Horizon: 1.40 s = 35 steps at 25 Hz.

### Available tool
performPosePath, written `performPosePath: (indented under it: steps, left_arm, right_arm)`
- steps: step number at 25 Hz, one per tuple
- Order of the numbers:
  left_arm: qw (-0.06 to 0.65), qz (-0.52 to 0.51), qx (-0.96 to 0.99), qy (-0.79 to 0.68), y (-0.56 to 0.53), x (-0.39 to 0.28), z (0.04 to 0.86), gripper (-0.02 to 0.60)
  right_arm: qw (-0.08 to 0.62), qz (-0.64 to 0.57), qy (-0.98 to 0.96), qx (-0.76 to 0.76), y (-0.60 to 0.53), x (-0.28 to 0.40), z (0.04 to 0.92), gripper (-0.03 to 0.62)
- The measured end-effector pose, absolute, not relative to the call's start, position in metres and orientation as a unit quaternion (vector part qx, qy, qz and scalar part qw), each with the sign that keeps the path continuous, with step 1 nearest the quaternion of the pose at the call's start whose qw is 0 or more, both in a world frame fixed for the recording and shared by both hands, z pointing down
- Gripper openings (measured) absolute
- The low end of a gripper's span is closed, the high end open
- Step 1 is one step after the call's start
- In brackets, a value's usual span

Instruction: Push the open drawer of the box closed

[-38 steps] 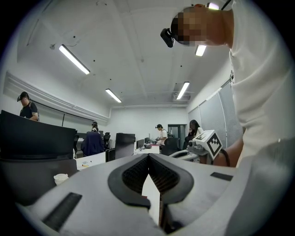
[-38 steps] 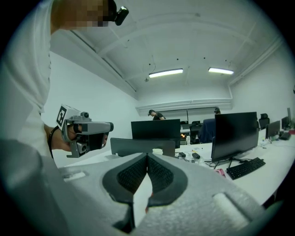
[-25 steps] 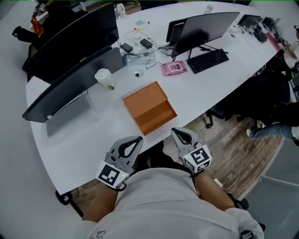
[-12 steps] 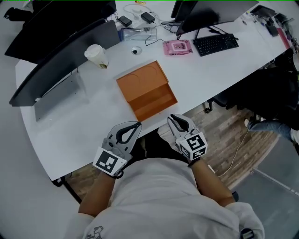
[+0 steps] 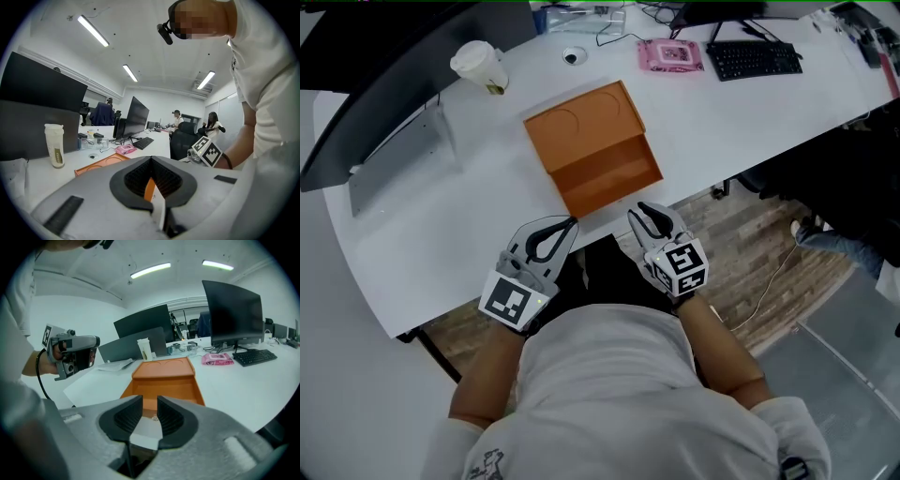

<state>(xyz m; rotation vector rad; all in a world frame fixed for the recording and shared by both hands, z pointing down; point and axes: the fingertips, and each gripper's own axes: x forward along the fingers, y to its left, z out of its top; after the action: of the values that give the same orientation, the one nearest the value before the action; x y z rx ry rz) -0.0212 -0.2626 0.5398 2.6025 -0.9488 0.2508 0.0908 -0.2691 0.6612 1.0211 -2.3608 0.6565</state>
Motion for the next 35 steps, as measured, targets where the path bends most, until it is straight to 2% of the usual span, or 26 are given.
performPosePath:
  steps: [20,35]
  left_arm:
    - [0.218,0.116,0.906,-0.344,-0.264,-0.026,0.625,0.000]
    - [0.228,0.117,0.902,-0.348,-0.265,-0.031,0.633,0.000]
  right_arm:
    - [0.291,0.285,-0.843,0.351,-0.273,0.076,0.764,0.104]
    - [0.308,0.291,-0.837,0.346,-0.273,0.072,0.776,0.075]
